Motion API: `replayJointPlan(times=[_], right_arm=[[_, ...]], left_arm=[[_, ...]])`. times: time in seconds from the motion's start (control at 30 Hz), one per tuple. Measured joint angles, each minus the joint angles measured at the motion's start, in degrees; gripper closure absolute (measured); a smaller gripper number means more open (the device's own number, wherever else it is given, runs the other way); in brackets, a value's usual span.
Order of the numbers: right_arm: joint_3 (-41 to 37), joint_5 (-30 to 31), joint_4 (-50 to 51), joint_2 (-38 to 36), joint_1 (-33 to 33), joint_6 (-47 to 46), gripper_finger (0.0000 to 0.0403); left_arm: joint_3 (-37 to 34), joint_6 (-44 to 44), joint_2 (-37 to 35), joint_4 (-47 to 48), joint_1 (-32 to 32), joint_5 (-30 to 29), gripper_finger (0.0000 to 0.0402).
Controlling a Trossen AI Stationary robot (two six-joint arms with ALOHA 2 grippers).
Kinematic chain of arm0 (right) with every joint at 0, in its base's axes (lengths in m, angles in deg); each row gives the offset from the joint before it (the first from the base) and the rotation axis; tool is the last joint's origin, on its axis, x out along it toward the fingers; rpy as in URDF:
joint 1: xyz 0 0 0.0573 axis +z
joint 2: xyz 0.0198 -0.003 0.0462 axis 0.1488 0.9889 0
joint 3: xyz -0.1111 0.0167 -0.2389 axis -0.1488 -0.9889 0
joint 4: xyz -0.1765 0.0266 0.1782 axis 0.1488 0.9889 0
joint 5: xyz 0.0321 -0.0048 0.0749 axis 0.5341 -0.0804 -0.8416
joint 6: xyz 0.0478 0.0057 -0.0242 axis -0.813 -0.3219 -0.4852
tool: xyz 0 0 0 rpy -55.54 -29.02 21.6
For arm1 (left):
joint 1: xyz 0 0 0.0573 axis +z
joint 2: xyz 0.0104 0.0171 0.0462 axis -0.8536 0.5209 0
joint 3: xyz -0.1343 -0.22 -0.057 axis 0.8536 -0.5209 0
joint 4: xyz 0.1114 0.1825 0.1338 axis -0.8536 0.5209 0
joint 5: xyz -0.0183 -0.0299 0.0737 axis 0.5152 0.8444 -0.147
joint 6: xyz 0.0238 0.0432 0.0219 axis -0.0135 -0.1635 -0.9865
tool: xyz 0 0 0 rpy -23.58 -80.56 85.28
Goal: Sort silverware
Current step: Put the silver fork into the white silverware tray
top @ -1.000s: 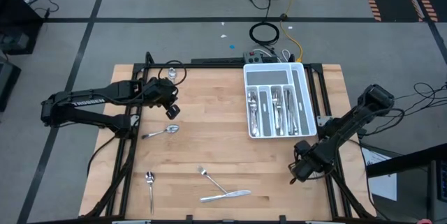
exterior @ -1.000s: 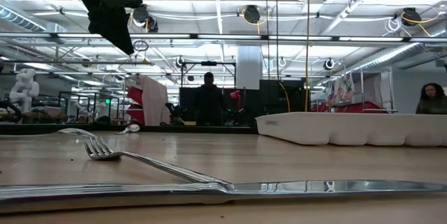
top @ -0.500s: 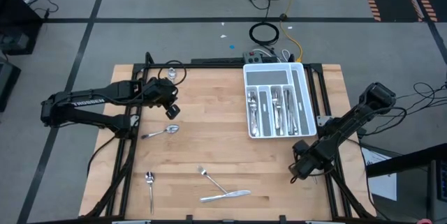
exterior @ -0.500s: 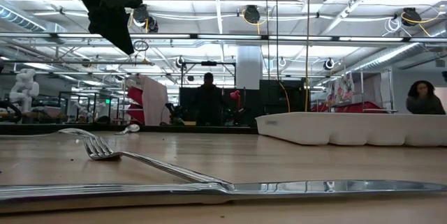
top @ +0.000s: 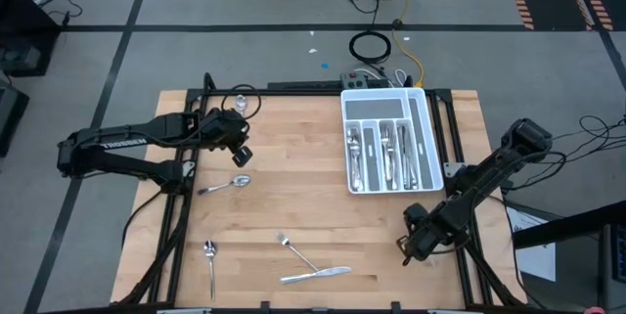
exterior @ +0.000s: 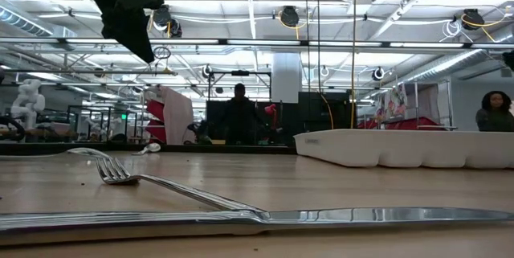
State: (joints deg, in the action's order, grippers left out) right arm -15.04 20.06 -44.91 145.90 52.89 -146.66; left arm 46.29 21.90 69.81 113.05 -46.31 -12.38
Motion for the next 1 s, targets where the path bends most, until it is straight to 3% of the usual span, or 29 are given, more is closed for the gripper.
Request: replayJointPlan(times=[0.2,0.33,0.57,0.77,1.0], right_arm=[[6.31,5.81,1.56,0.02,-0.37,-3.03,0.0402],[11.42,14.99,3.01,0.02,-2.19,-3.36,0.0402],[17.89,22.57,16.99,-0.10,-13.22,0.19,0.0403],[18.09,23.67,24.61,-0.11,-29.20,15.19,0.0403],[18.12,23.17,19.52,-0.15,-48.74,41.23,0.0403]], left_arm=[[0.00,0.01,-0.02,-0.04,-0.01,-0.02,0.0345],[0.00,0.00,-0.02,-0.20,-0.01,-0.03,0.0345],[0.00,0.00,0.11,-2.68,0.00,-0.11,0.0345],[0.00,0.00,0.40,-2.95,0.00,-0.13,0.0345],[0.00,0.01,0.42,-2.94,-0.02,-0.13,0.0345]])
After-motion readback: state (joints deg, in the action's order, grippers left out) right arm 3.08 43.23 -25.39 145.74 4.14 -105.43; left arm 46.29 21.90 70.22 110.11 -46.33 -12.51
